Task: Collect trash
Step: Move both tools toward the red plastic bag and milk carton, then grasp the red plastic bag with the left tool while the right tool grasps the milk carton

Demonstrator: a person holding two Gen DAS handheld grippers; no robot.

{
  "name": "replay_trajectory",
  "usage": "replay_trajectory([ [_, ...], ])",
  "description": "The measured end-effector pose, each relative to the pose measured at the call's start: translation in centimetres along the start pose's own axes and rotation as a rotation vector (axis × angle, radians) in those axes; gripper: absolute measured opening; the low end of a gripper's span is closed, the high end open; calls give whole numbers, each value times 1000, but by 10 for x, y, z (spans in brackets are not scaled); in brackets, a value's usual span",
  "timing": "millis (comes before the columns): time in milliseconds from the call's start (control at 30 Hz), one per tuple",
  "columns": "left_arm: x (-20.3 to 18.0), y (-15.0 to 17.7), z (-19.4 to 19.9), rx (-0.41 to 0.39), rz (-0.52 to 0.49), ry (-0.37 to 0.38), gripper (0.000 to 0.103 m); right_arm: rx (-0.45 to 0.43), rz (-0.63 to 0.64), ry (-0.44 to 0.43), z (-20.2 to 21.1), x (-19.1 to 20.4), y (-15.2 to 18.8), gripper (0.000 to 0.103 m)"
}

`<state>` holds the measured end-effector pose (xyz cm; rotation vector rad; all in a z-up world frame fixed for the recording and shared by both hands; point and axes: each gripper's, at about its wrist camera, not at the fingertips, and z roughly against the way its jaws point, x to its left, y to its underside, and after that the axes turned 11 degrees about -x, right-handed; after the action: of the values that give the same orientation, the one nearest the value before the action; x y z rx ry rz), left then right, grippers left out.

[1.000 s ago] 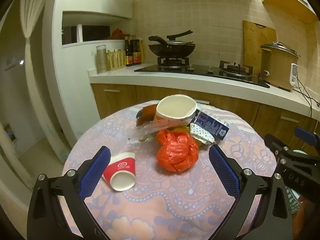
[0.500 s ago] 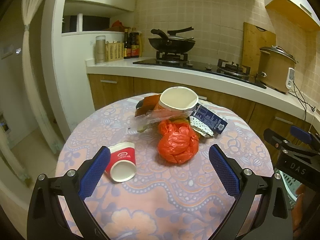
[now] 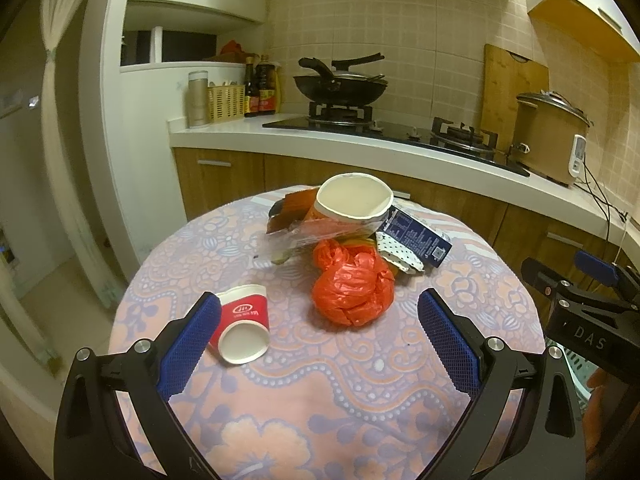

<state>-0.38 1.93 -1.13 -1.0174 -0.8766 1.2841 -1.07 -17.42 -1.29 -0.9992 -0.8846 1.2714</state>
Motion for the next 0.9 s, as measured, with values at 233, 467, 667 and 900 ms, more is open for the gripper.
replay_trajectory([
  [233, 1, -2, -6, 0, 2, -1, 96, 19, 7, -4, -13, -1, 0, 82],
  [467, 0, 0, -14, 9, 1, -3, 96, 32, 13, -5, -22, 0, 2, 77],
  [667, -7, -4, -35, 36, -26, 24, 95, 6, 60, -39, -38, 3, -8, 60],
  [900, -10, -6, -80, 107, 19, 98, 95, -14, 63, -202, -78, 3, -21, 58],
])
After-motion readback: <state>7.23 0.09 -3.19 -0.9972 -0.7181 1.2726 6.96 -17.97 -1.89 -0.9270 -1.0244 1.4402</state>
